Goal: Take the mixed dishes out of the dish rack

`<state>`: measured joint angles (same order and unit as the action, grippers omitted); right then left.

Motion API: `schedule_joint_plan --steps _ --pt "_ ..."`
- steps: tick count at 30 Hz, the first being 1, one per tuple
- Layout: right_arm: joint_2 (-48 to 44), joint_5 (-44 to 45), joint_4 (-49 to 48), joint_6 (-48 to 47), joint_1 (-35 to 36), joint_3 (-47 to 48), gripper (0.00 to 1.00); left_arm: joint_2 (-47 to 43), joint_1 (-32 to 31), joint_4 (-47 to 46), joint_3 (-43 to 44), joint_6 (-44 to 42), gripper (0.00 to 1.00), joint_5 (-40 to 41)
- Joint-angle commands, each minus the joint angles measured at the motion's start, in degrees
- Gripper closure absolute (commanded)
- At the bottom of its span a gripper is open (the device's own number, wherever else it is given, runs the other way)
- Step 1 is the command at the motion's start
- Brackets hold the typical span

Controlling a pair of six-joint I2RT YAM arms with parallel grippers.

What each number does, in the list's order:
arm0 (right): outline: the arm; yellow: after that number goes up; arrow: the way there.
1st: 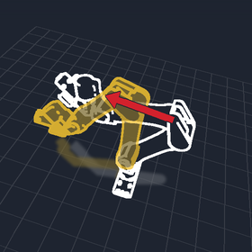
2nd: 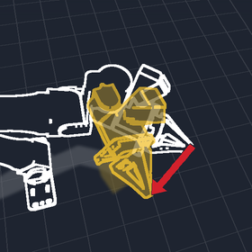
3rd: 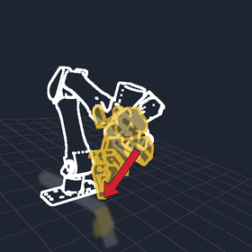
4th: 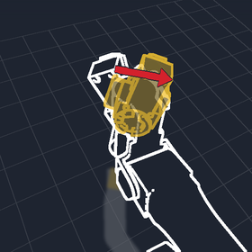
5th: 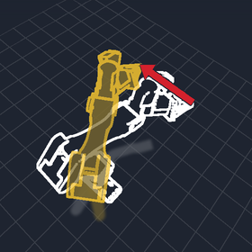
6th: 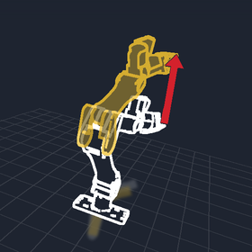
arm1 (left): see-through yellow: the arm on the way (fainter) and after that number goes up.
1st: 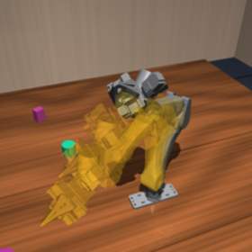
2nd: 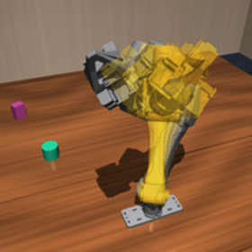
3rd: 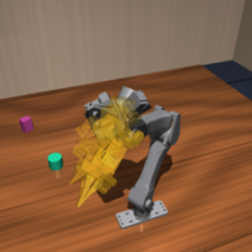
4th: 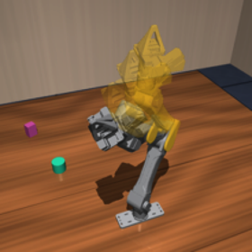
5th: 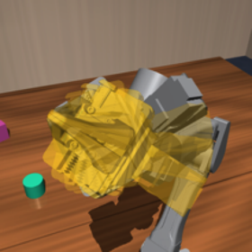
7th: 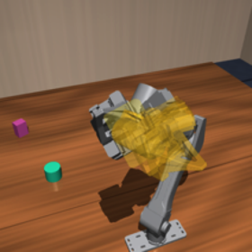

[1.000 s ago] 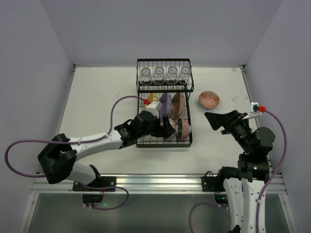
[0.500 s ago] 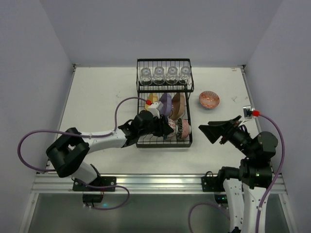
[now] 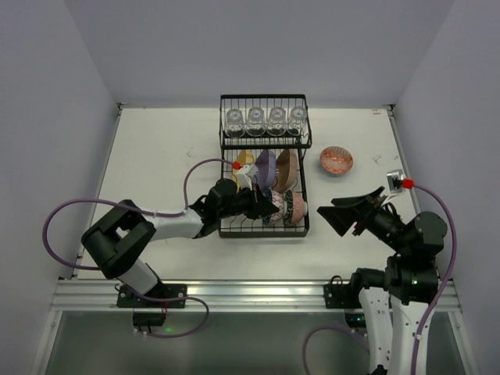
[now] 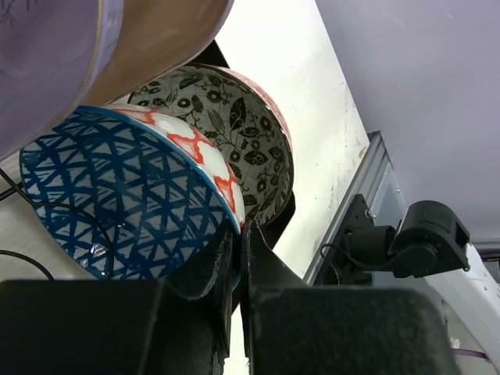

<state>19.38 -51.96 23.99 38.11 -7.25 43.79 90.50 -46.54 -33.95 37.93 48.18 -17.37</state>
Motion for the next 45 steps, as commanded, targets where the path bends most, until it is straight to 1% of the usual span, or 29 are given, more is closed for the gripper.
schedule_joint_plan --steps 1,6,11,12,15,20,24,26,32,35,38,39,41,42,43,44,45 --pt "0.3 -1.1 1.0 -0.8 -0.2 2.5 0.15 0.9 0.5 -5.5 -0.8 2.1 1.00 -3.2" --pt "0.3 -0.8 1.1 -0.9 -0.2 2.6 0.15 0.6 0.6 -6.5 -1.5 2.4 1.00 -3.5" --pt "0.3 -0.6 0.8 -0.8 -0.2 2.7 0.15 0.9 0.8 -12.9 -3.4 4.2 1.00 -5.7" --pt "0.3 -0.6 0.8 -1.0 -0.2 2.8 0.15 1.3 0.8 -16.2 -3.9 5.6 1.00 -6.4" --pt "0.4 -0.3 0.9 -1.3 -0.2 2.5 0.15 2.3 0.8 -21.7 -5.3 8.1 1.00 -7.0" --pt "0.1 -0.1 1.2 -1.5 -0.2 2.4 0.15 3.7 0.9 -27.5 -6.4 10.3 1.00 -7.7" --pt "0.2 0.0 1.9 -2.1 -0.2 3.1 0.14 2.4 0.9 -29.3 -7.0 10.6 1.00 -7.7" --pt "0.3 0.2 2.0 -2.3 -0.2 3.1 0.14 0.1 0.8 -29.7 -8.2 10.4 1.00 -7.1" --pt "0.5 0.3 1.1 -2.0 -0.2 2.6 0.14 -7.5 0.8 -26.4 -9.9 5.5 1.00 -4.3" --pt "1.0 1.4 1.1 -2.9 -0.2 3.2 0.14 -11.1 0.5 -23.1 -10.0 3.2 1.00 -2.9" --pt "2.7 3.1 1.9 -3.6 -0.2 4.6 0.14 -15.0 -1.4 -17.4 -8.7 0.2 1.00 -1.4" --pt "3.5 3.4 2.4 -3.7 -0.2 5.1 0.14 -16.0 -2.3 -11.5 -6.4 -3.3 1.00 0.6" --pt "6.8 4.1 4.9 -4.7 -0.2 7.7 0.17 -19.3 -7.2 -0.6 -1.8 -8.8 1.00 5.9" --pt "8.4 4.7 6.3 -5.7 -0.2 8.9 0.18 -20.0 -12.3 12.2 4.5 -15.4 1.00 14.4" --pt "11.5 4.9 9.6 -6.7 -0.1 11.6 0.18 -20.7 -14.9 18.7 7.8 -18.7 1.00 19.2" --pt "13.2 6.0 11.8 -9.2 0.1 13.4 0.18 -20.6 -17.3 23.8 11.0 -24.3 1.00 23.9" --pt "14.9 9.6 13.8 -10.3 0.6 15.1 0.18 -20.4 -21.0 33.1 13.9 -26.9 1.00 29.9"
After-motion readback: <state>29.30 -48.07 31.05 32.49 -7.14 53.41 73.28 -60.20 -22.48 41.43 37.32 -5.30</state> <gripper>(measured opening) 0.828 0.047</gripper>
